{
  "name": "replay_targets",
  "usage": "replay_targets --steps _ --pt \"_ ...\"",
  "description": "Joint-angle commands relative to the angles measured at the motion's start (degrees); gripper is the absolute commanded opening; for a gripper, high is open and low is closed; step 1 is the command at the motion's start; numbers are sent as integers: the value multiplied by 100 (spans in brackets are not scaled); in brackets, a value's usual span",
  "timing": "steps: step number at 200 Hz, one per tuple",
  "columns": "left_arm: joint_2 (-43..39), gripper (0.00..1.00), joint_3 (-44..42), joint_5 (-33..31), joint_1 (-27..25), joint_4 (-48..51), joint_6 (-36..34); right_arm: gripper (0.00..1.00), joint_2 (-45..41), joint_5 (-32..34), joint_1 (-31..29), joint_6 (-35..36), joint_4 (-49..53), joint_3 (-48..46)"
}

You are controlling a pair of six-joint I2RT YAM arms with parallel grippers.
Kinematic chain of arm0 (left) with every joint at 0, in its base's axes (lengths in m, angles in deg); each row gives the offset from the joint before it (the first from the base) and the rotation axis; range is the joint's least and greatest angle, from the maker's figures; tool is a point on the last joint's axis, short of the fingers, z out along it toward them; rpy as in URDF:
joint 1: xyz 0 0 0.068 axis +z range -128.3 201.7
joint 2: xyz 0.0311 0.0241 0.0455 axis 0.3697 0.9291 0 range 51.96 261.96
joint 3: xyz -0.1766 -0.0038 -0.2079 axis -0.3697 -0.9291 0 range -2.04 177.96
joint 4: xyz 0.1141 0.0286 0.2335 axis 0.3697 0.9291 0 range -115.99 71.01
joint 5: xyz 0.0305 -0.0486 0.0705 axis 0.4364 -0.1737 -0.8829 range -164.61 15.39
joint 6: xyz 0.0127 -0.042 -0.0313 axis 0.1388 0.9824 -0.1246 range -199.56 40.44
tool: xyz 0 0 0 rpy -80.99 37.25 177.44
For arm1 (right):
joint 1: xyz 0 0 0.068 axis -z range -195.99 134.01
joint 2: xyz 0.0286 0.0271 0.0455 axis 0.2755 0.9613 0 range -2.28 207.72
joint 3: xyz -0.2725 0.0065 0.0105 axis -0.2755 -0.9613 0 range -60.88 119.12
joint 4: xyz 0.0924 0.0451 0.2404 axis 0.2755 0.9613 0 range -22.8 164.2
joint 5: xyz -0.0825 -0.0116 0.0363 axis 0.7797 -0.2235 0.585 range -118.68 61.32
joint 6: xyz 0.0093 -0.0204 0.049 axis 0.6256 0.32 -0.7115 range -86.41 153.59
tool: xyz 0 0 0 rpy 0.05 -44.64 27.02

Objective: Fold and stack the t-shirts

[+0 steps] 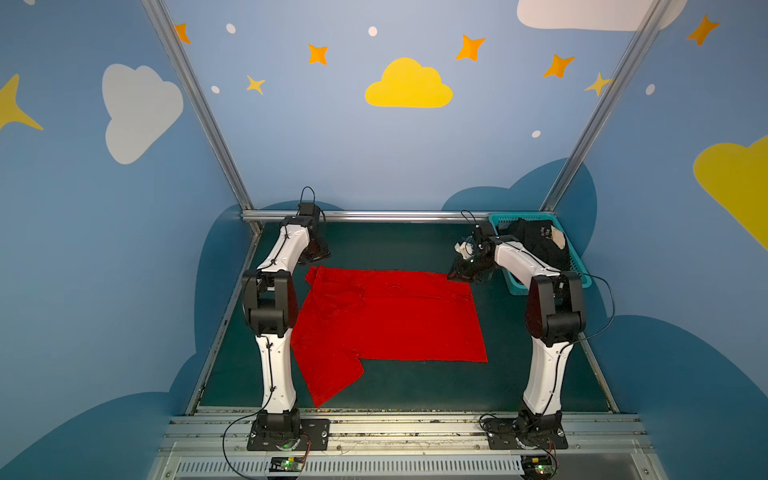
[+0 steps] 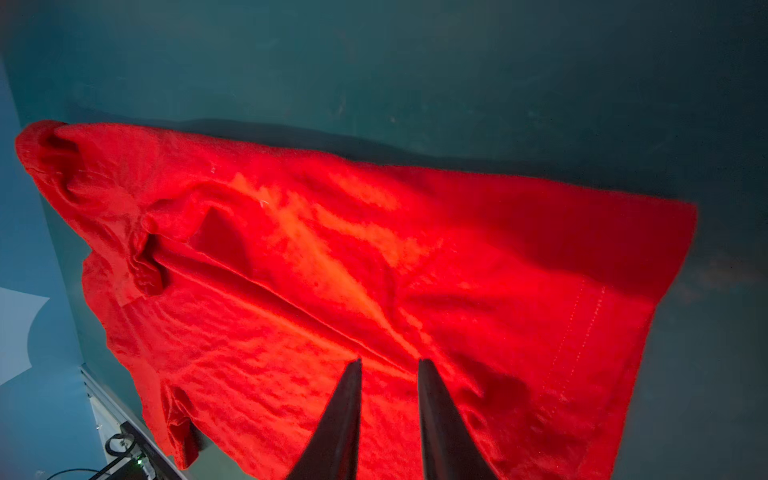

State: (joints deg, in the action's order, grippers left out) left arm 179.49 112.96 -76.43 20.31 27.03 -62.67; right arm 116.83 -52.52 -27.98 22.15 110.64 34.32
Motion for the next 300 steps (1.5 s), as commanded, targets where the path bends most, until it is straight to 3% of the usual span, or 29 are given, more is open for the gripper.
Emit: replay_targets --steps 1,46,87,134,175,224,271,300 --pt "359 65 168 161 -4 252 -195 28 -48 51 55 111 337 111" --pt "878 63 768 169 -120 617 -658 36 34 554 200 145 453 158" --pt "1035 41 936 -403 -247 775 -713 40 340 541 302 -1 355 314" --pt "902 20 850 -383 -257 697 -737 39 757 292 244 -347 103 272" --pt "670 10 514 -231 -216 428 -744 31 1012 460 223 -419 315 351" --pt "-297 9 -1127 798 167 -1002 -494 30 990 428 218 -662 312 183" --pt "-832 5 -2425 2400 831 -2604 190 22 1044 437 155 -685 408 158" --pt "-895 12 -2810 3030 1060 -3259 499 12 1071 441 117 -698 444 100"
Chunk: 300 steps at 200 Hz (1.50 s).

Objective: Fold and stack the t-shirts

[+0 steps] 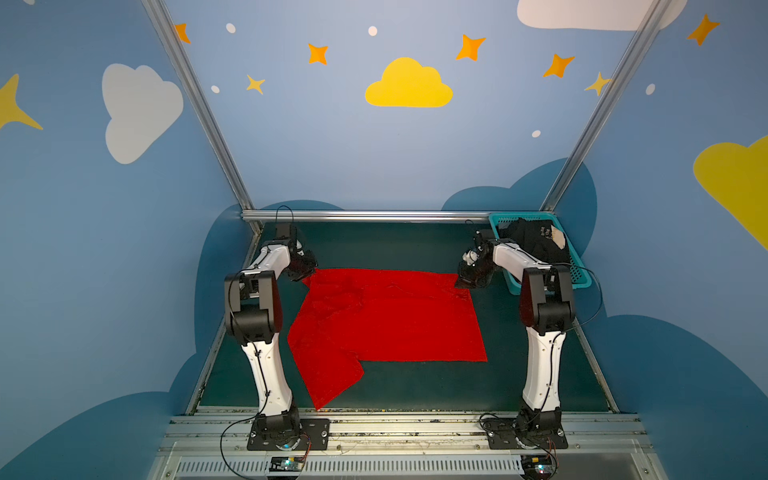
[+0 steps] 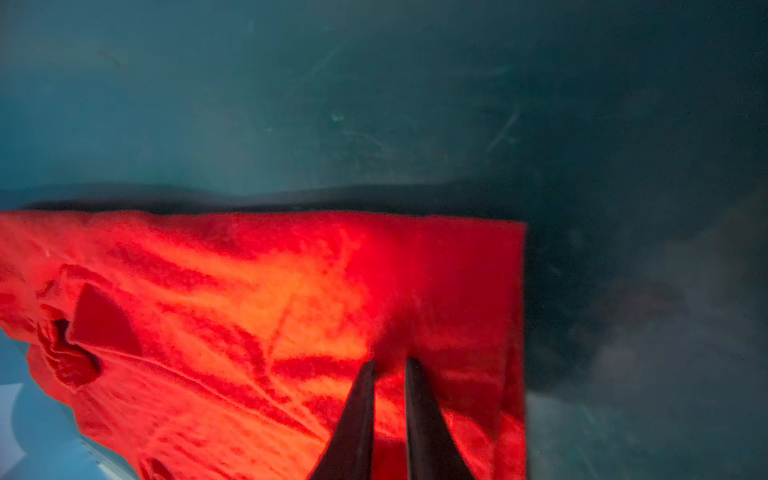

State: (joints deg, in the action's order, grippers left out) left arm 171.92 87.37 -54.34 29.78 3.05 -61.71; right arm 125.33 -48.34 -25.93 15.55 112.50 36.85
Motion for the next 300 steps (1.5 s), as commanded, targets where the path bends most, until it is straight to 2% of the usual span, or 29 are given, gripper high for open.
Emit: replay_targets --steps 1,41,123,154,163,171,176,203,217,237,264,300 --pt "-139 12 -267 842 123 -885 412 11 220 24 -79 -35 255 -156" --pt "-148 18 -677 1491 416 -1667 910 6 211 41 -104 -69 258 -184" --pt "-290 13 -960 1690 769 -2015 1169 0 258 45 -112 -89 320 -139" --pt "-260 6 -962 1757 859 -1972 1151 0 264 49 -115 -87 348 -127" --pt "-243 10 -952 1814 860 -1994 1179 0 264 52 -118 -85 357 -123" --pt "-245 23 -951 1898 858 -2058 1209 0 264 58 -120 -82 361 -123" --pt "-244 28 -958 1949 850 -2104 1237 0 272 59 -121 -77 364 -114" --pt "-234 40 -906 2043 749 -2067 1183 0 290 63 -118 -77 379 -90" --pt "-187 41 -812 1983 656 -1838 1015 0 291 66 -132 -68 385 -79" --pt "-59 33 -568 1841 517 -1414 757 0 306 63 -127 -55 413 -57" --pt "24 5 -427 1544 457 -1110 672 0 313 66 -132 -55 407 -61" --pt "-144 5 -498 1401 552 -1203 713 0 325 81 -149 -95 426 -97"
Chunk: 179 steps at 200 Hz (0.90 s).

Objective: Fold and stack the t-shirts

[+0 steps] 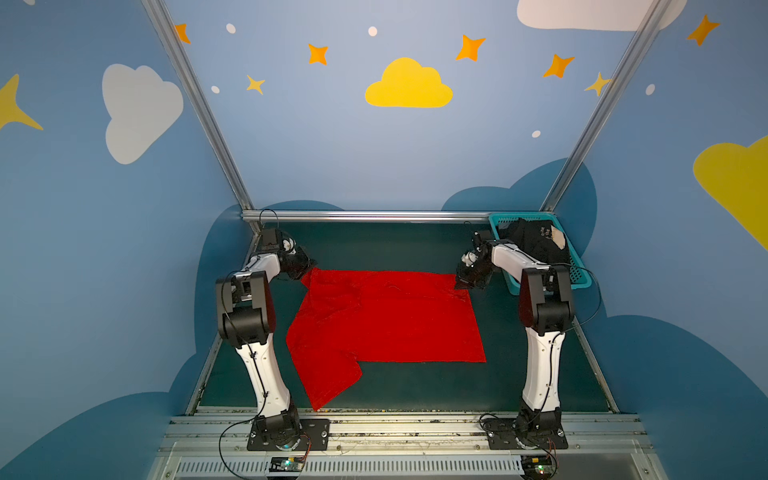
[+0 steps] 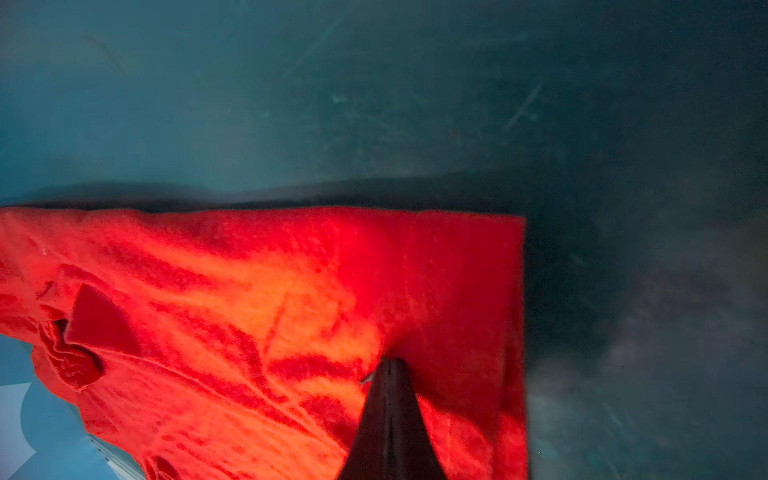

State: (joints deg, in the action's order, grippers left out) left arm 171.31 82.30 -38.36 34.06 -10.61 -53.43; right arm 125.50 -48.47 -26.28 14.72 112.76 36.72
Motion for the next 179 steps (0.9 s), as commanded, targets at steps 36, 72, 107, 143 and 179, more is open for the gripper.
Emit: replay_targets --steps 36,72,107,143,179 --pt "-92 8 -57 -49 284 77 -54 0 317 177 -153 -46 446 -81" --pt "11 35 -25 113 200 89 -108 0 326 195 -167 -42 477 -58" --pt "141 36 86 116 19 318 -264 0 341 195 -160 -31 488 -40" --pt "282 31 212 -115 -58 617 -334 0 361 204 -167 -25 524 5" --pt "256 15 186 -239 -45 545 -233 0 361 208 -165 -34 522 5"
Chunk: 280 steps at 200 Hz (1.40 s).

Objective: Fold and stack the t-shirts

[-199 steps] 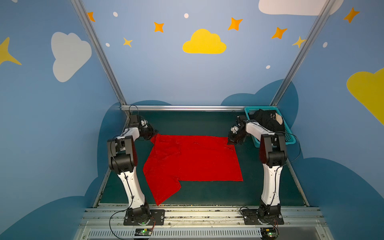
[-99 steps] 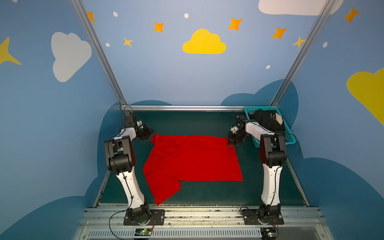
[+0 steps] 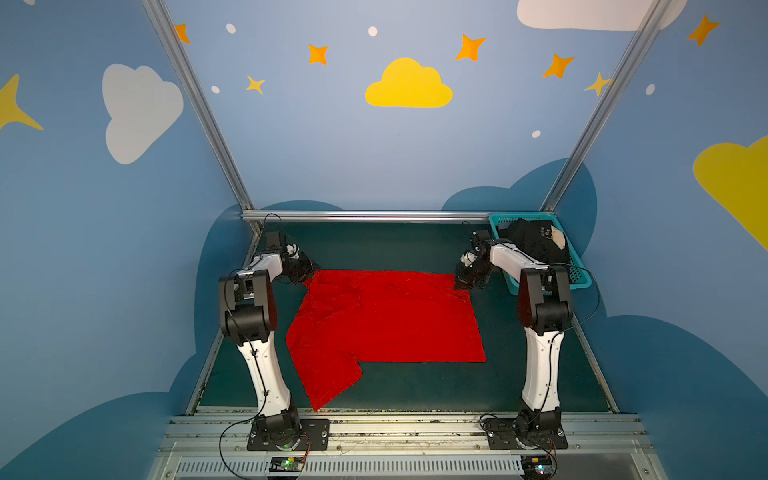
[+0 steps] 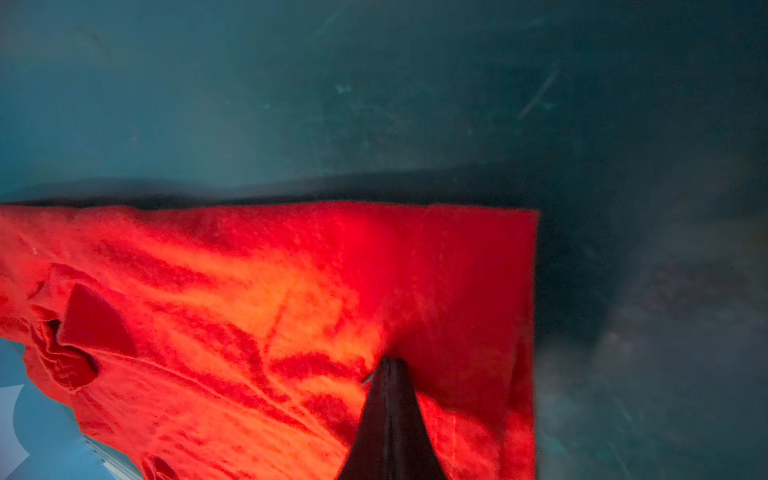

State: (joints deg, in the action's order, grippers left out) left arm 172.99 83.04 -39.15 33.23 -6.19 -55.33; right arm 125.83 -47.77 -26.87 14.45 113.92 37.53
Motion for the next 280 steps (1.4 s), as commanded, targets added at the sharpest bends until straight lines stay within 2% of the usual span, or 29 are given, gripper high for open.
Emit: replay_targets --steps 1,25,48,76,149,172,200,225,271,280 --pt "83 14 109 -166 40 104 -42 0 328 136 -107 -5 407 -76" --pt "-3 5 54 -259 68 9 6 0 344 158 -115 -7 424 -60" --pt "-103 5 -64 -152 192 -210 122 0 443 360 -204 -16 640 97" --pt "-133 5 -274 303 435 -722 443 0 638 770 -377 -112 903 334" --pt "143 5 -578 1064 857 -1897 1317 0 583 741 -355 -342 820 183" --pt "235 6 -522 1078 895 -1790 1313 0 570 710 -330 -376 792 167" --pt "222 12 -475 810 895 -1381 1135 0 559 679 -315 -368 789 152" --pt "26 16 -428 207 901 -837 993 0 492 679 -309 -305 788 165" --pt "-616 10 -344 -929 850 -139 884 0 291 406 -252 -163 775 293" --pt "-782 11 -334 -1107 806 -45 829 4 237 314 -262 -117 786 359"
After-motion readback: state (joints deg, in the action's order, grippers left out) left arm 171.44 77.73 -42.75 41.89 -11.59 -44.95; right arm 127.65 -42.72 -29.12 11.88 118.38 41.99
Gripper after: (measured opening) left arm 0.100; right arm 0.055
